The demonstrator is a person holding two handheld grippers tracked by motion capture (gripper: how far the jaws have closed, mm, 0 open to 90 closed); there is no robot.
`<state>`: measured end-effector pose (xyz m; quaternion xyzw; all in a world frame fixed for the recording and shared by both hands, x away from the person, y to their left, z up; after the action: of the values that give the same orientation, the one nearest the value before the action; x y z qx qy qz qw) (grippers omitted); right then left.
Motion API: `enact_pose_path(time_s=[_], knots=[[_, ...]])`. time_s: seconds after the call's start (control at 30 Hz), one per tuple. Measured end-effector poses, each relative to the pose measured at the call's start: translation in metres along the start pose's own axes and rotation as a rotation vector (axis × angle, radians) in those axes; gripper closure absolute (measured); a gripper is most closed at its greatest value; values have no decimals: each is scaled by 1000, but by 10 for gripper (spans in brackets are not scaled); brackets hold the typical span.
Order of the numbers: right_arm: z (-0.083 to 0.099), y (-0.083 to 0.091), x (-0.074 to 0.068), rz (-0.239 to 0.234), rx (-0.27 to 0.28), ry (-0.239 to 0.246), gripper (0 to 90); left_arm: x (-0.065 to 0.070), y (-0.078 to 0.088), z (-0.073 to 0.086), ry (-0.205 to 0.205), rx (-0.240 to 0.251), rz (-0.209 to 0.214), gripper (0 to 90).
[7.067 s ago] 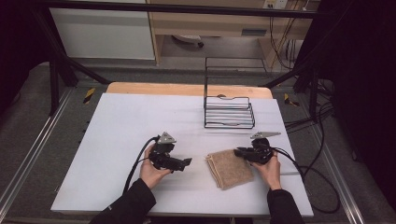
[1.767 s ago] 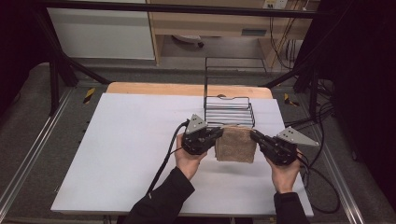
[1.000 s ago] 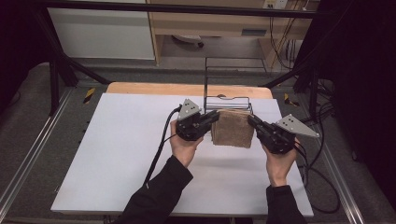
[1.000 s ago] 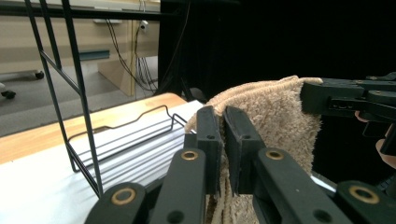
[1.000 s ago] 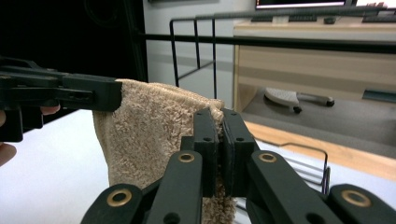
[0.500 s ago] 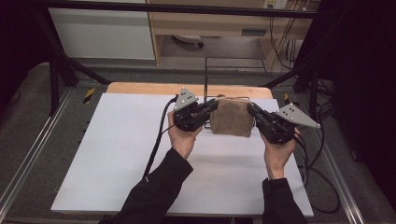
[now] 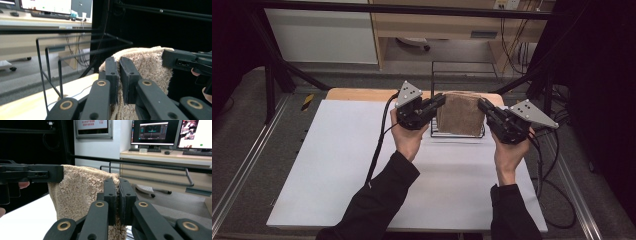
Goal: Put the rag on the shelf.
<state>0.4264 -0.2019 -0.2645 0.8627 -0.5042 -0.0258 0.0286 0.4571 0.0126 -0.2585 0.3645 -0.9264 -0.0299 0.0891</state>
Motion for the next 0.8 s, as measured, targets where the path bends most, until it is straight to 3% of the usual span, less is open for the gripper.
enact_pose_path(time_s=[0.27,0.8], knots=[[-21,-6,1,7,42,9,864,-3,-1,-18,-8,52,1,844],[-57,-14,16,40,79,34,864,-3,-17,-53,-23,99,8,844]])
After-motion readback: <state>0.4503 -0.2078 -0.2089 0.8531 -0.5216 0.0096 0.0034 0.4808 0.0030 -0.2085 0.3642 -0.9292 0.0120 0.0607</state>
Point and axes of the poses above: each handheld gripper's, and its own axes: y roughly backward along the jaws, z roughly out of its underside, x roughly to its right, the point moved 4 cm from there along -y, roughly forward along the jaws, and after that the axes turned 2 degrees about -x, right-handed, at the moved point
